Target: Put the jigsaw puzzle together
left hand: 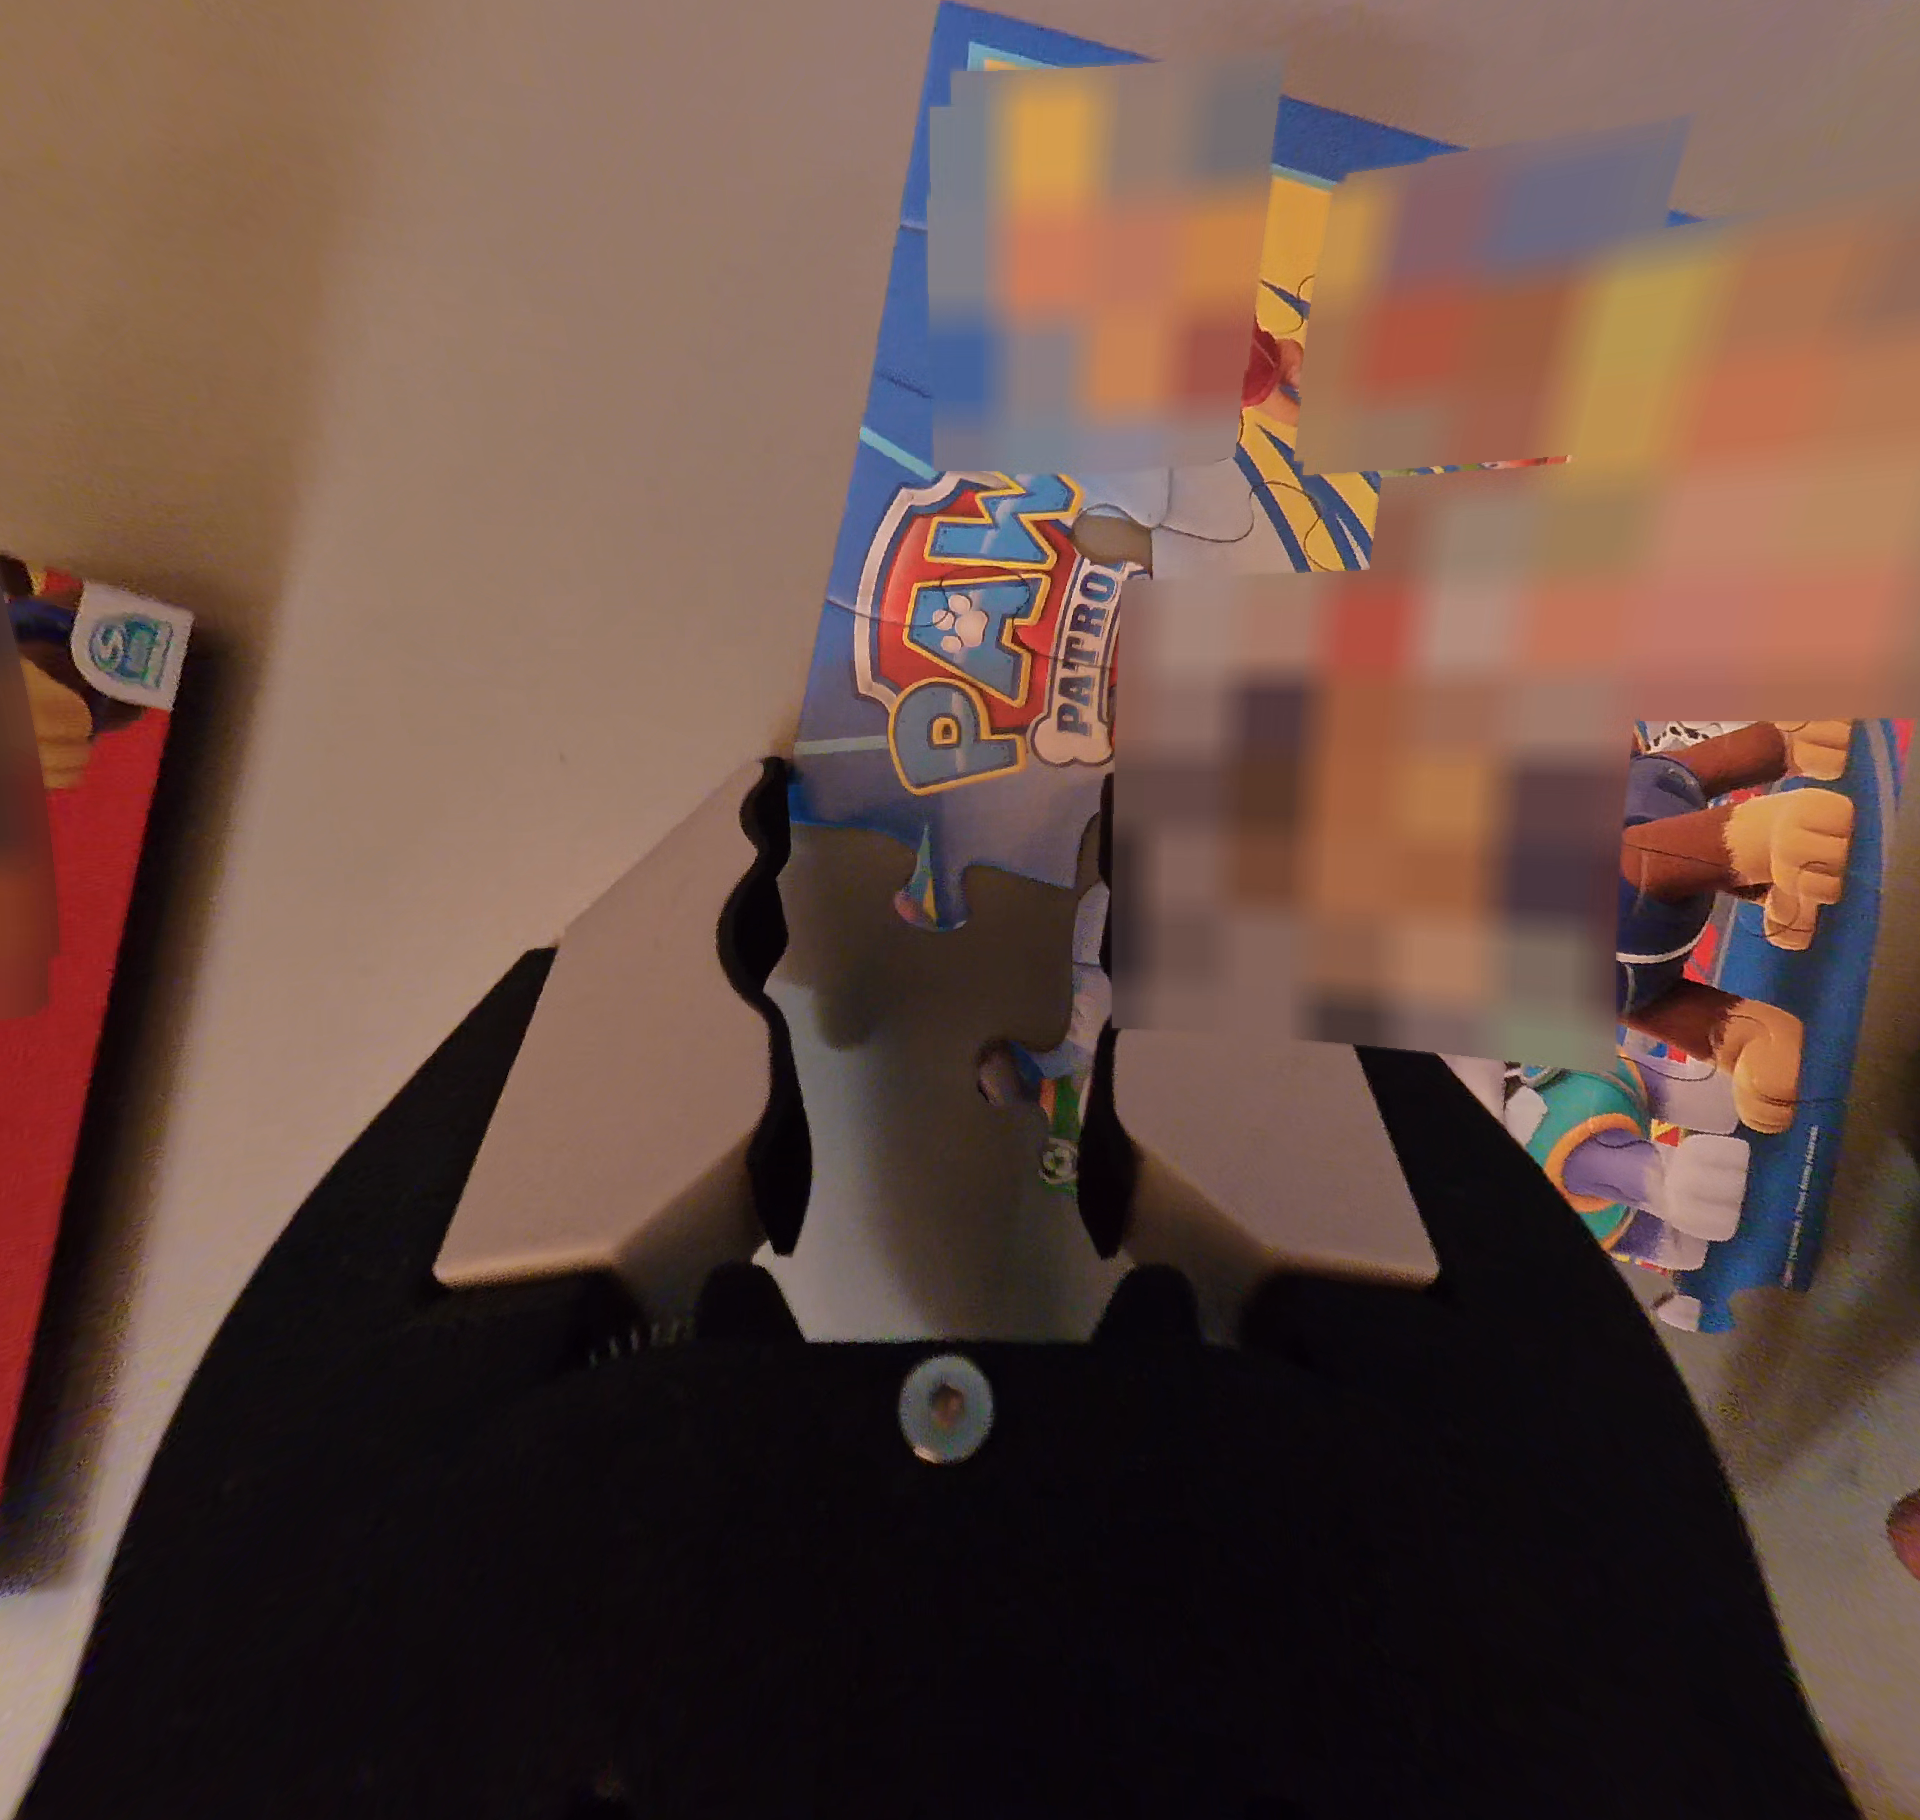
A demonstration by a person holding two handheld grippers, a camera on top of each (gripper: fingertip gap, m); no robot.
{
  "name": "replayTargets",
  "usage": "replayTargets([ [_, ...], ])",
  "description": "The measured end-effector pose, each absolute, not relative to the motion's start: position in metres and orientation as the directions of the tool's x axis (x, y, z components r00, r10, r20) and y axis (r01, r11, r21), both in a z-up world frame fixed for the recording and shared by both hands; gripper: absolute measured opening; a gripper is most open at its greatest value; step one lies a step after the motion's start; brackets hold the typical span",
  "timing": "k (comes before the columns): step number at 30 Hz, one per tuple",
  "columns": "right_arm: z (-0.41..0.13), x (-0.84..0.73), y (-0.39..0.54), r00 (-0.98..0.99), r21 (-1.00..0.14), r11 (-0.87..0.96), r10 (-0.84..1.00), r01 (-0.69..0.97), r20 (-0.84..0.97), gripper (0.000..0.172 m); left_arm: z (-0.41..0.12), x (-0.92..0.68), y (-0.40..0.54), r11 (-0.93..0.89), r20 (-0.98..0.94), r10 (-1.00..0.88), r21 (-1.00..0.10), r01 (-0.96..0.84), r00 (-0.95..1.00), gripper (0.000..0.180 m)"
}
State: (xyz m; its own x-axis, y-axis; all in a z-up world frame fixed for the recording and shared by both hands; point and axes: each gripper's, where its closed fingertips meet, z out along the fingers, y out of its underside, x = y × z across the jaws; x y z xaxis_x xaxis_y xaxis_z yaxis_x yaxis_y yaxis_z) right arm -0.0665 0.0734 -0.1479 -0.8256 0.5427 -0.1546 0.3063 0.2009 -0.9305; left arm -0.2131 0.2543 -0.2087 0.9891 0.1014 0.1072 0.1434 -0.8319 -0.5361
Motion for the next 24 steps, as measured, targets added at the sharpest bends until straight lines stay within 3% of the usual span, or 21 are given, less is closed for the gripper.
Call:
replayTargets([
  [1,-0.148,-0.066,0.073,-0.826,-0.931,0.202,0.544,0.304,-0.151,0.002,-0.209,-0.213,0.252,-0.833,0.102,0.113,-0.533,0.15,0.988,0.055],
  [24,-0.148,-0.065,0.072,-0.827,-0.933,0.22,0.548,0.285,-0.123,0.001,-0.209,-0.212,0.229,-0.853,0.072,0.1,-0.508,0.123,0.992,0.054],
])
